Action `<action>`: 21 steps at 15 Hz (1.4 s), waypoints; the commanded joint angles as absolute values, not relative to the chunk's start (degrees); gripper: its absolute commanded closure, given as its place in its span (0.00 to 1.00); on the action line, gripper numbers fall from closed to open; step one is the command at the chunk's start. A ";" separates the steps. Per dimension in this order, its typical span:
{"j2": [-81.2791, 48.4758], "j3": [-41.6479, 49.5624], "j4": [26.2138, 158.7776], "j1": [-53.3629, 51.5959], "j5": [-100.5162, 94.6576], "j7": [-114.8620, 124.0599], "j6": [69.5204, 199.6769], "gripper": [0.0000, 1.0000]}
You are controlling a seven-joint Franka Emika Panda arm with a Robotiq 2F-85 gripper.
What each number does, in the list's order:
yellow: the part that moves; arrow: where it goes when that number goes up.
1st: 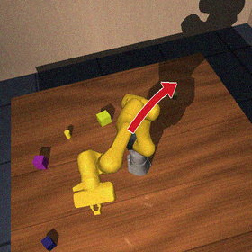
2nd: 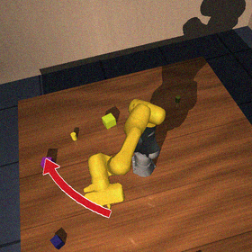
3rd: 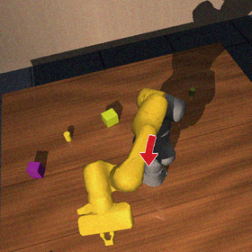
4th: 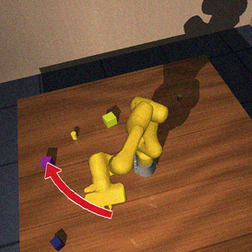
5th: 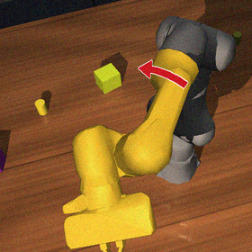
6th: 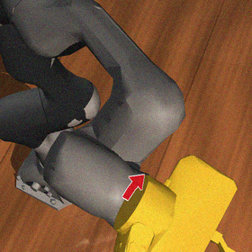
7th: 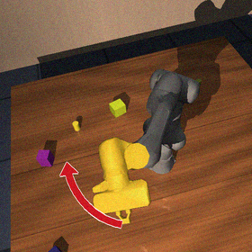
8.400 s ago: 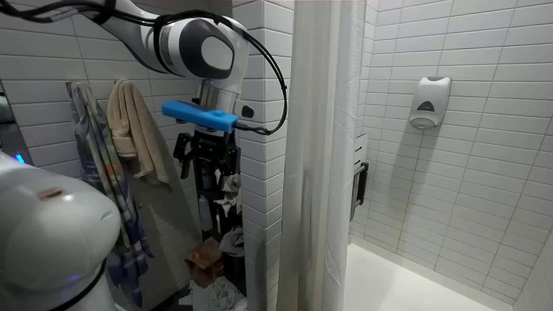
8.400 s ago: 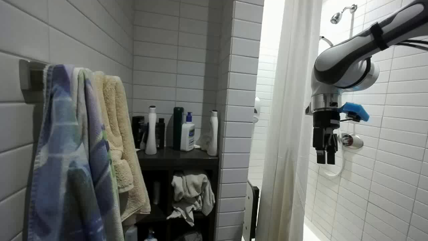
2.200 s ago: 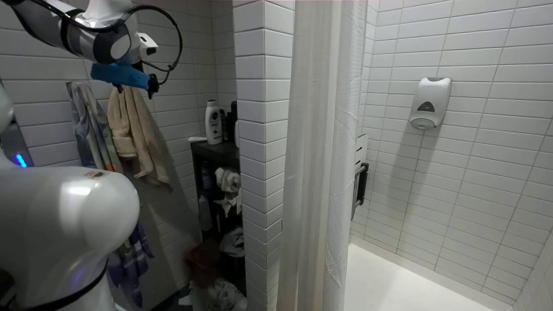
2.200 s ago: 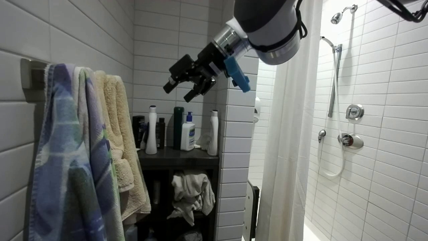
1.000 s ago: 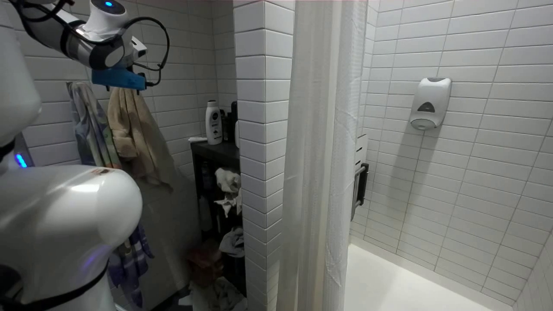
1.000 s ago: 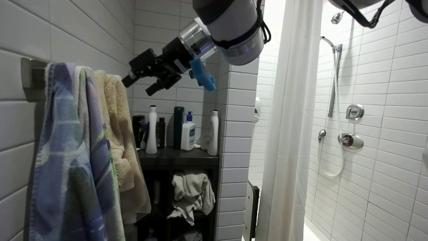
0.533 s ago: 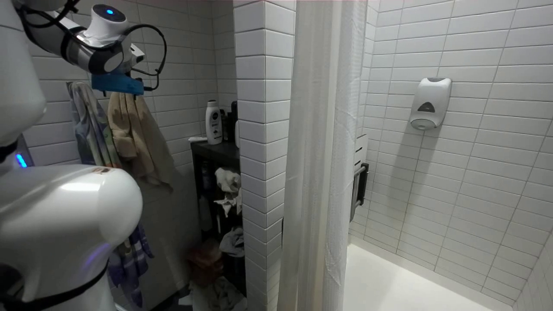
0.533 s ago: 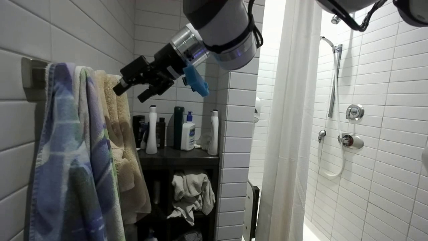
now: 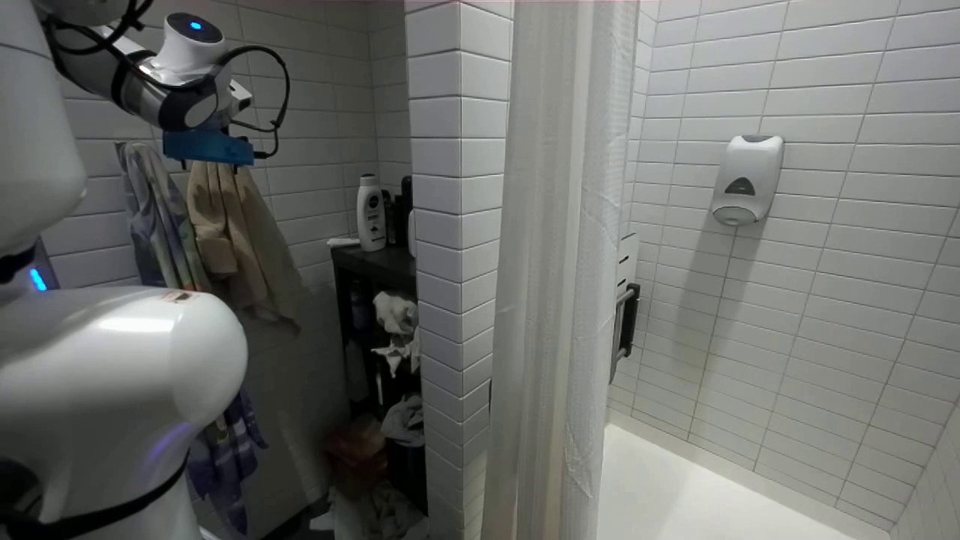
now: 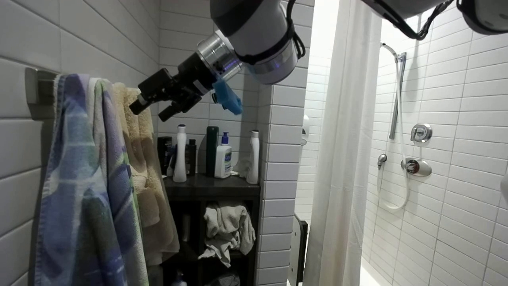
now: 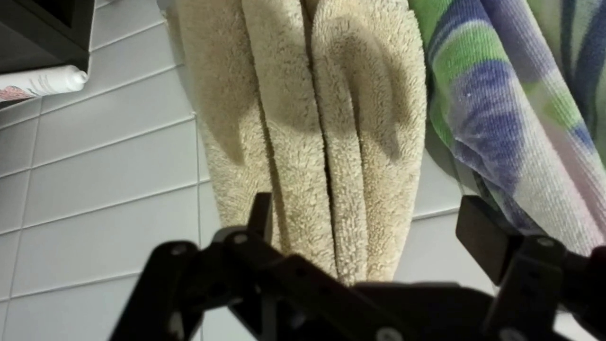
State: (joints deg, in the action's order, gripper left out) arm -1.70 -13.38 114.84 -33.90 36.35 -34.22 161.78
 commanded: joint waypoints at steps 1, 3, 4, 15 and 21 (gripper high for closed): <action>-3.64 -13.40 111.86 -33.73 37.13 -37.09 161.75 0.00; -4.34 -13.41 111.14 -33.64 37.35 -37.88 161.93 0.00; -4.72 -13.39 110.86 -33.60 37.31 -38.23 162.00 0.00; -7.47 -13.28 108.97 -32.77 37.27 -42.35 161.48 0.00; -10.11 -13.52 105.16 -32.86 36.80 -43.08 161.09 0.00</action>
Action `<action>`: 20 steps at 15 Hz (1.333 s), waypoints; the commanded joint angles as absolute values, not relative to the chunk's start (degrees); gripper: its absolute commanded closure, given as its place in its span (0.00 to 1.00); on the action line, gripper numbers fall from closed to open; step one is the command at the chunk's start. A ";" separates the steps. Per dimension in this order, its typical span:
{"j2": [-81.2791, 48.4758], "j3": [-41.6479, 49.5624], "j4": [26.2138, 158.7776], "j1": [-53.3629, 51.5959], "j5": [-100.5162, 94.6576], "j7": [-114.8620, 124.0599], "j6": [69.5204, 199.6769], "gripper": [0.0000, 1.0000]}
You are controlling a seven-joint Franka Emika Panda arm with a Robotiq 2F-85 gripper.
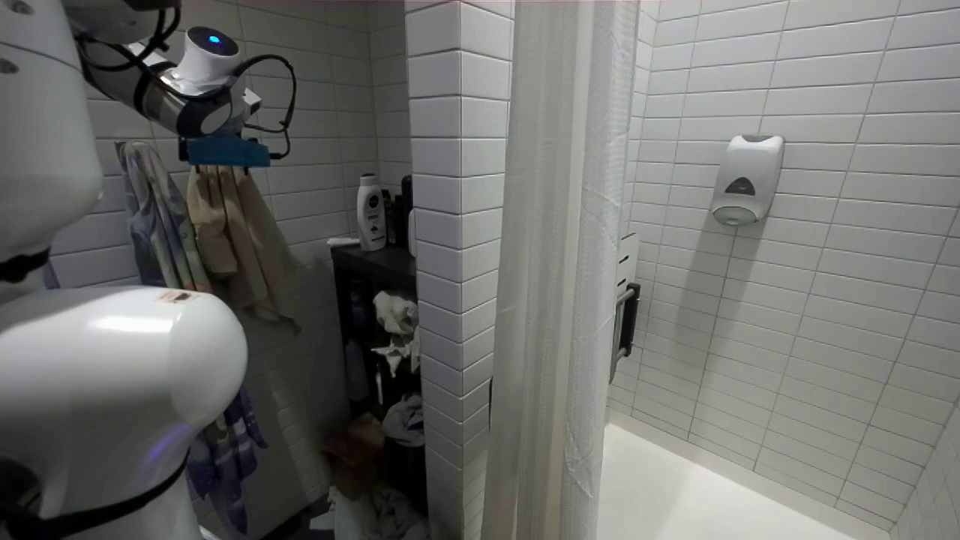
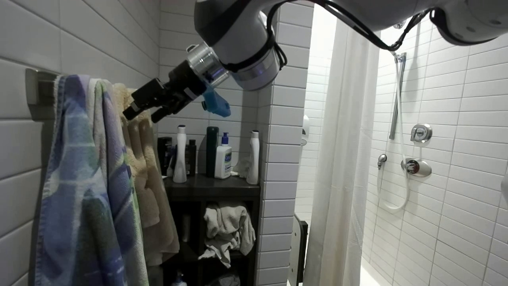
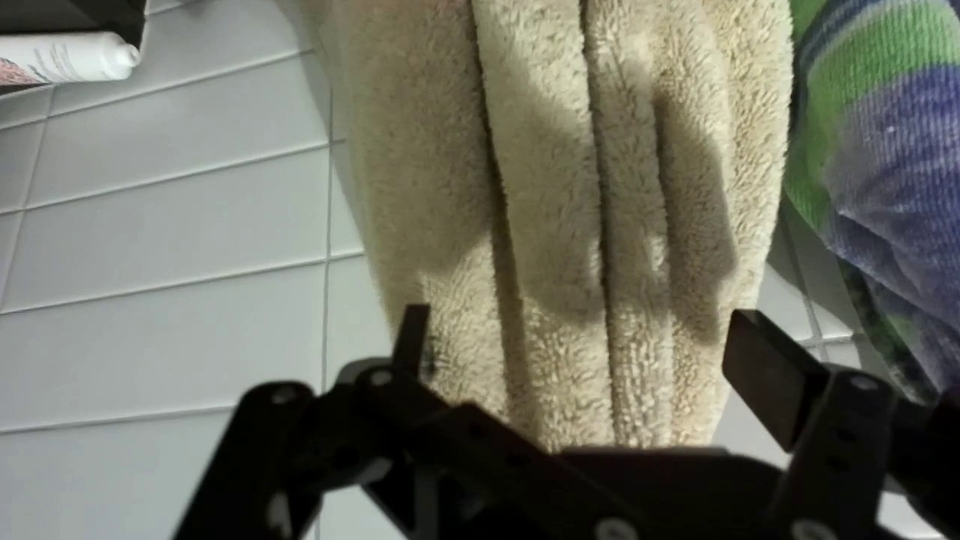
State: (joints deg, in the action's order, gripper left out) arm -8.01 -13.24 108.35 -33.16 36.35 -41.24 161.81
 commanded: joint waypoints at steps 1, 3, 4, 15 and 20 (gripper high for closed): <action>-10.52 -13.52 104.73 -32.83 36.80 -43.21 161.04 0.00; -11.22 -13.52 104.21 -32.73 36.93 -43.38 160.85 0.00; -11.49 -13.57 103.99 -32.72 37.01 -43.54 160.83 0.00; -13.48 -13.90 101.47 -32.96 36.50 -43.89 160.39 0.25; -13.10 -14.08 101.68 -32.61 37.33 -44.36 160.73 0.58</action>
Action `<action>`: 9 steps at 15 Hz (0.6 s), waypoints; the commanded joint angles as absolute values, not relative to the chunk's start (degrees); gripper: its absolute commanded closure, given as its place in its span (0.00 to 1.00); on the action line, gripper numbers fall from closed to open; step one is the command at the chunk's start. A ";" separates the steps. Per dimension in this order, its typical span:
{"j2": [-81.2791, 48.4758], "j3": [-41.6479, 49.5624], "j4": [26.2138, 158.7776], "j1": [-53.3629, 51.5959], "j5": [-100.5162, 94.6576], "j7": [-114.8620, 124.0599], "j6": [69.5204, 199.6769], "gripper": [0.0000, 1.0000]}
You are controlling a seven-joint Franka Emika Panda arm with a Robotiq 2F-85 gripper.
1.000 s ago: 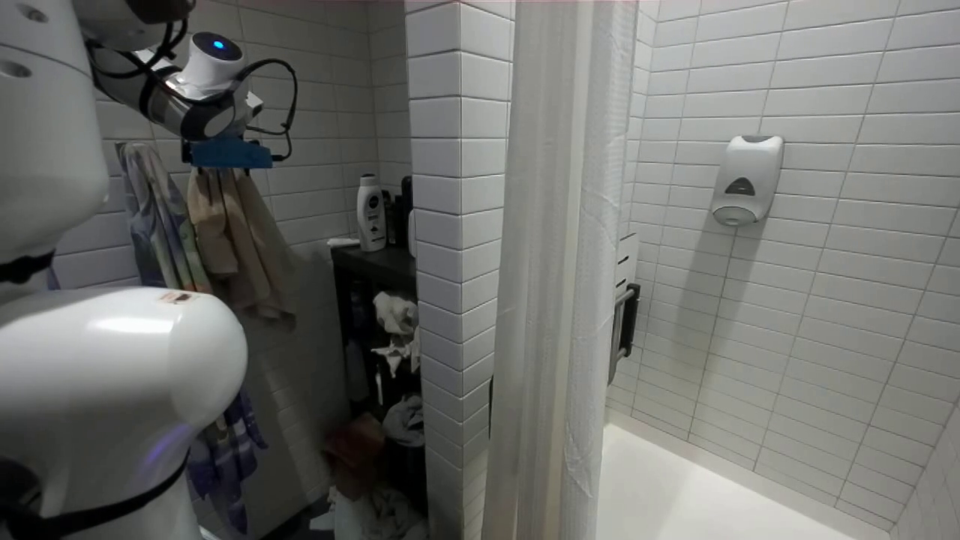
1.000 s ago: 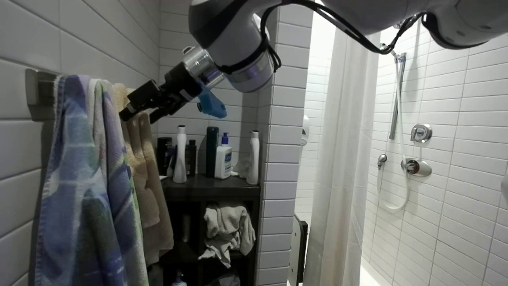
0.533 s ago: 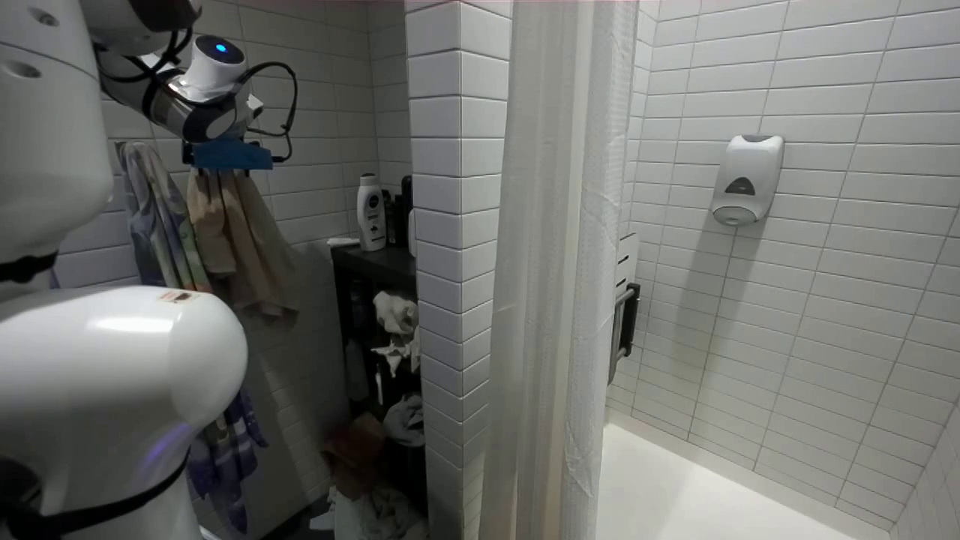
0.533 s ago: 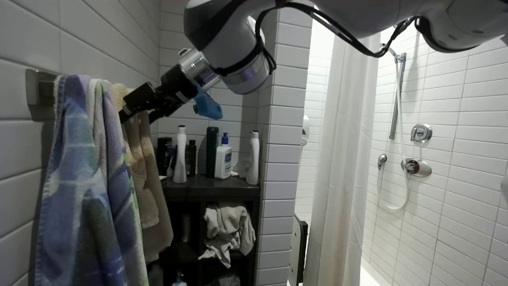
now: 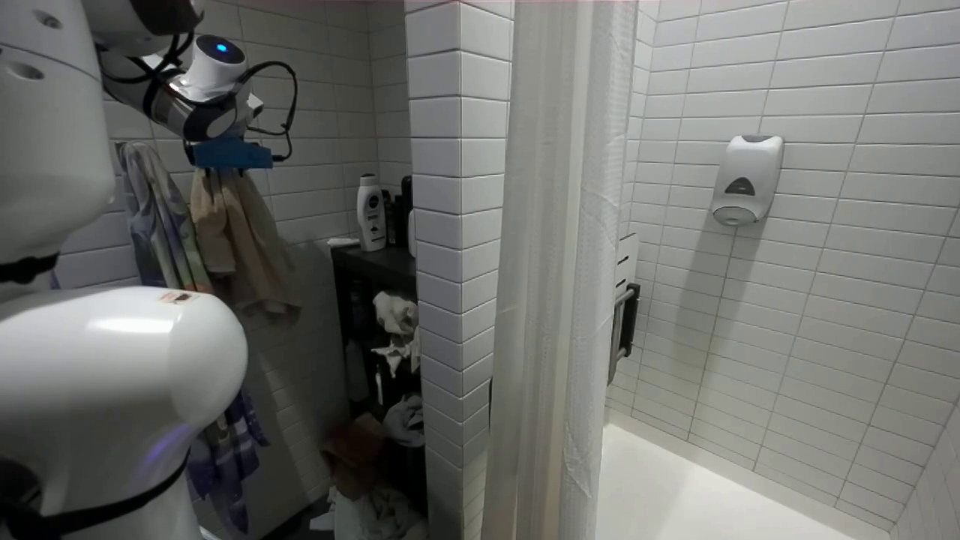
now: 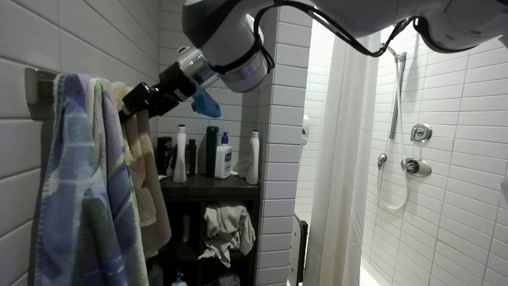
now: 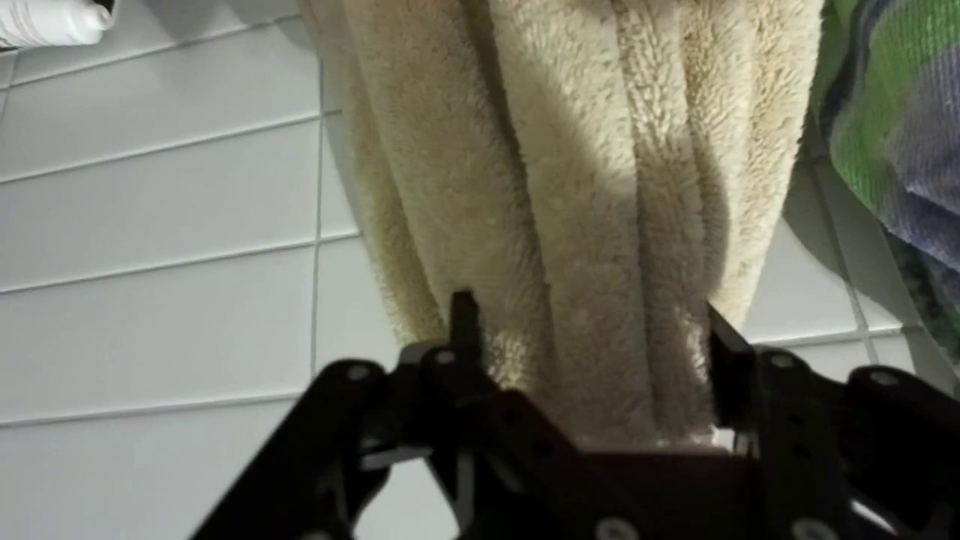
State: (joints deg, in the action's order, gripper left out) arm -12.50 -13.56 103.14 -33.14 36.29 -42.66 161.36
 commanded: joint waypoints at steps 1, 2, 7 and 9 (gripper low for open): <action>-12.94 -14.13 101.82 -32.53 37.51 -44.50 160.80 0.64; -12.85 -14.11 101.93 -32.50 37.58 -44.47 160.87 0.70; -11.84 -14.20 103.05 -32.15 38.64 -44.63 161.17 0.87; -11.20 -14.31 103.61 -32.03 39.50 -44.73 161.15 0.89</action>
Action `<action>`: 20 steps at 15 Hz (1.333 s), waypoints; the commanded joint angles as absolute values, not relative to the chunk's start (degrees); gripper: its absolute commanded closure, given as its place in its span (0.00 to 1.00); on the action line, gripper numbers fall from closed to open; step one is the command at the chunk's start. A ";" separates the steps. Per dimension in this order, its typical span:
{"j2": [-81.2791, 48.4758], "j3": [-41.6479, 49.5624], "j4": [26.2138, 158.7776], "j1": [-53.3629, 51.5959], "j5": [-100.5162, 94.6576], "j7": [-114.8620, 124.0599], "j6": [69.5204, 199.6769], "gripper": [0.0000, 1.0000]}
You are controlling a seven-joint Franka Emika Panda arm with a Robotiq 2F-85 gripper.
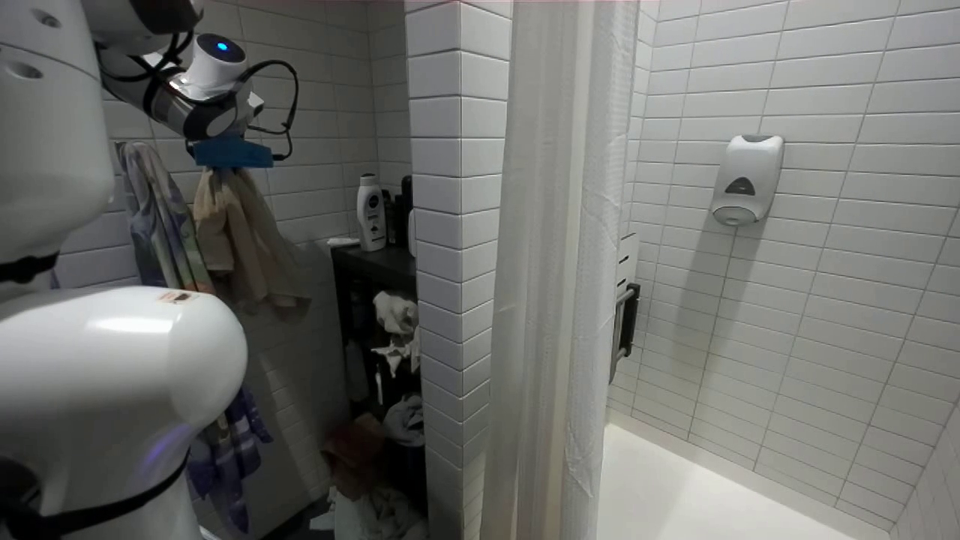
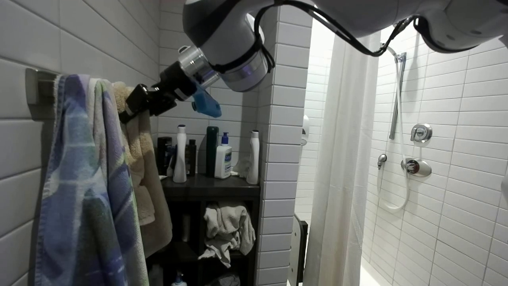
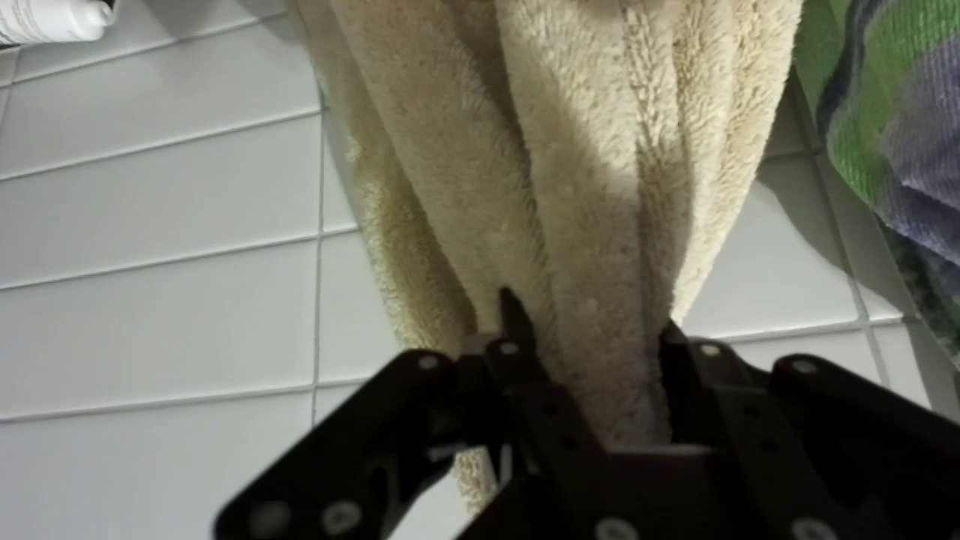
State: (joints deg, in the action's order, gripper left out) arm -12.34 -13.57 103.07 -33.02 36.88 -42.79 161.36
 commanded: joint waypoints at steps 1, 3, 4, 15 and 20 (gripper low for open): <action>-10.67 -14.28 103.99 -32.07 39.93 -44.69 161.35 0.90; -9.61 -14.18 104.75 -32.11 40.45 -44.84 161.62 0.90; -8.98 -14.05 105.38 -32.09 40.67 -44.72 161.66 0.90; -2.57 -13.70 109.14 -31.90 43.60 -44.11 164.45 0.90; 0.55 -13.47 109.36 -32.13 46.05 -44.58 166.31 0.90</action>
